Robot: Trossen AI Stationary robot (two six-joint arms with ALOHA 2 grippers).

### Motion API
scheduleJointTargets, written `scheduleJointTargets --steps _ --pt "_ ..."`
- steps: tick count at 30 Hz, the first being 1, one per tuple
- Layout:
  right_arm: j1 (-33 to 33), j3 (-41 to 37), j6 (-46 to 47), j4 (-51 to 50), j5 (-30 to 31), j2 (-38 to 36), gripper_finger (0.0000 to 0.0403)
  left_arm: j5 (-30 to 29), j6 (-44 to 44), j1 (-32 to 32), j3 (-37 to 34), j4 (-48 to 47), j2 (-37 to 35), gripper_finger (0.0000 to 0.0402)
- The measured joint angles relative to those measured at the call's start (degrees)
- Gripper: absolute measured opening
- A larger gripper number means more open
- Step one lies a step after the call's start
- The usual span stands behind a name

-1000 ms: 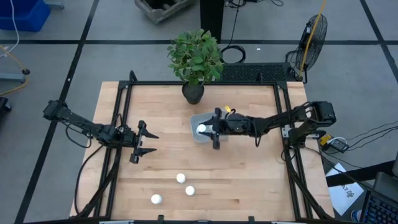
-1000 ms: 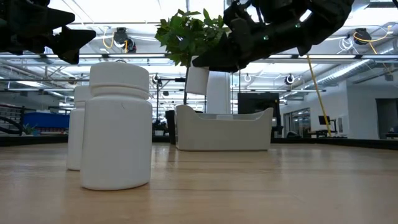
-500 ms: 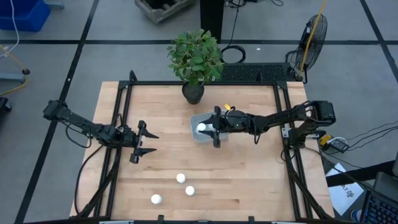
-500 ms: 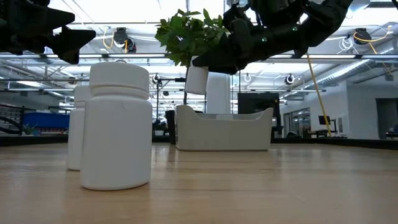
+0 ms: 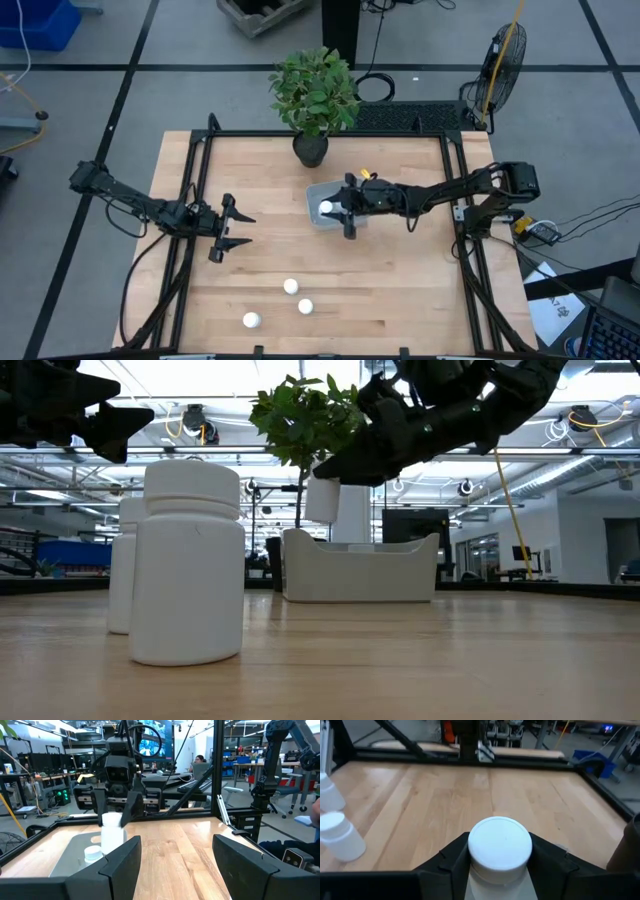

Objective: Pick and place pill bottles into a basket
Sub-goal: Put the white pill bottle into the gray bin

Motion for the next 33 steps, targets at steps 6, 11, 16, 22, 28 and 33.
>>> scheduleJointTargets --steps 6,11,16,22,28,33 --pt "0.0 0.0 0.0 -1.8 0.4 0.0 0.0155 0.0 0.0 0.0 0.0 0.0 0.0 0.0251" --pt "0.0 0.1 2.5 -0.5 0.3 1.2 0.0156 0.0 0.0 0.0 0.0 0.0 0.0 0.0251" --pt "0.0 0.0 3.5 1.4 2.2 4.9 0.0156 0.0 0.0 0.0 0.0 0.0 0.0 0.0251" --pt "-1.2 0.0 4.3 5.9 3.4 8.7 0.0157 0.0 0.0 0.0 0.0 0.0 0.0 0.0251" --pt "-3.9 0.0 7.1 6.7 3.3 11.1 0.0155 0.0 0.0 0.0 0.0 0.0 0.0 0.0251" --pt "-4.6 0.0 7.7 8.0 3.0 12.4 0.0159 0.0 0.0 0.0 0.0 0.0 0.0 0.0251"
